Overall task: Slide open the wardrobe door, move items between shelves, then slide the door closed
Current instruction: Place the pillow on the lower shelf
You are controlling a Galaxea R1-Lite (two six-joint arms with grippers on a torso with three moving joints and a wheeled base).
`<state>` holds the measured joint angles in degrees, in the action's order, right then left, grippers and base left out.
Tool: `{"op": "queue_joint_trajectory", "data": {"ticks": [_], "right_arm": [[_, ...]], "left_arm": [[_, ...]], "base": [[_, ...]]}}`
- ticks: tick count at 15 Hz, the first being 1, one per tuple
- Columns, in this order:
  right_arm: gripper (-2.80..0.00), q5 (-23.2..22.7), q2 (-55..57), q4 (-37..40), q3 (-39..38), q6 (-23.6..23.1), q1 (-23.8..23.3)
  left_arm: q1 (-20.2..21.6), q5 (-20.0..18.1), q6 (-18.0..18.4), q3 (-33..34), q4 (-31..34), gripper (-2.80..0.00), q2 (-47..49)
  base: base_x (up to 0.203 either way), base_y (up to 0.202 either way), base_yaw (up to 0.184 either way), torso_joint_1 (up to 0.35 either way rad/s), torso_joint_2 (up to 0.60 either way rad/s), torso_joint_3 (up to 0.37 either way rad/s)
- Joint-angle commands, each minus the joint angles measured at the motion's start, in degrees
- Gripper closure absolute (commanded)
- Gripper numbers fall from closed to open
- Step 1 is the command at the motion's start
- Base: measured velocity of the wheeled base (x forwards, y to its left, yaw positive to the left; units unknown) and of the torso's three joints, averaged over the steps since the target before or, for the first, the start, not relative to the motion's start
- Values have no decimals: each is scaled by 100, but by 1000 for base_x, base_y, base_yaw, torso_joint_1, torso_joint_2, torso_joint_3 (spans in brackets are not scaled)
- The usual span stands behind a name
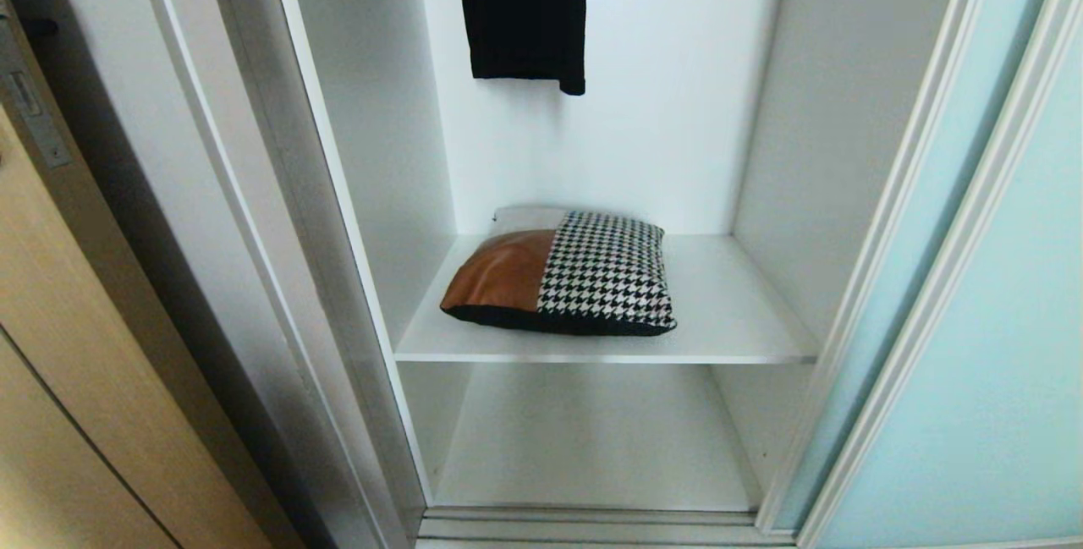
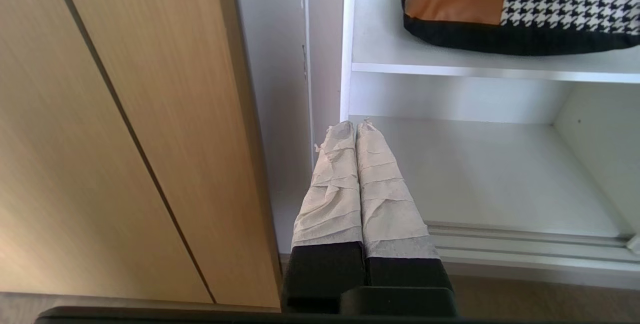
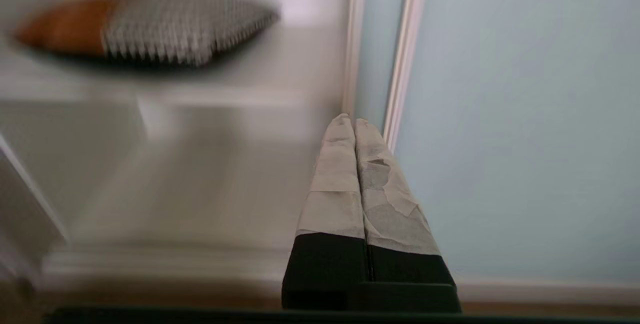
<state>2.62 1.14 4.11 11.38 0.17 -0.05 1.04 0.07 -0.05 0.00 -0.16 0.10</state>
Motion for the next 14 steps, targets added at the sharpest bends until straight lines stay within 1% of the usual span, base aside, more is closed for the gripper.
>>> {"op": "queue_joint_trajectory", "data": {"ticks": [1,3,5,9,10,12,14], "right_arm": [[0,-73,443,606,1203,64,-7],[0,-331,1430,1094,2072,112,2],[0,-612,2636,1286,2894,182,49],[0,-1364,5241,1474,4720,637,148],[0,-1505,5873,1504,5130,797,263],[0,-1706,6920,1538,5808,1079,694],[0,-1812,7647,1534,6259,1268,1385]], "left_arm": [[2,1,-4,0,-2,0,8],[2,1,-4,0,-2,0,8],[2,1,-4,0,-2,0,8],[2,1,-4,0,-2,0,8],[2,1,-4,0,-2,0,8],[2,1,-4,0,-2,0,8],[2,1,-4,0,-2,0,8]], "base": [[0,0,0,0,0,0],[0,0,0,0,0,0],[0,0,0,0,0,0],[0,0,0,0,0,0],[0,0,0,0,0,0],[0,0,0,0,0,0],[0,0,0,0,0,0]]}}
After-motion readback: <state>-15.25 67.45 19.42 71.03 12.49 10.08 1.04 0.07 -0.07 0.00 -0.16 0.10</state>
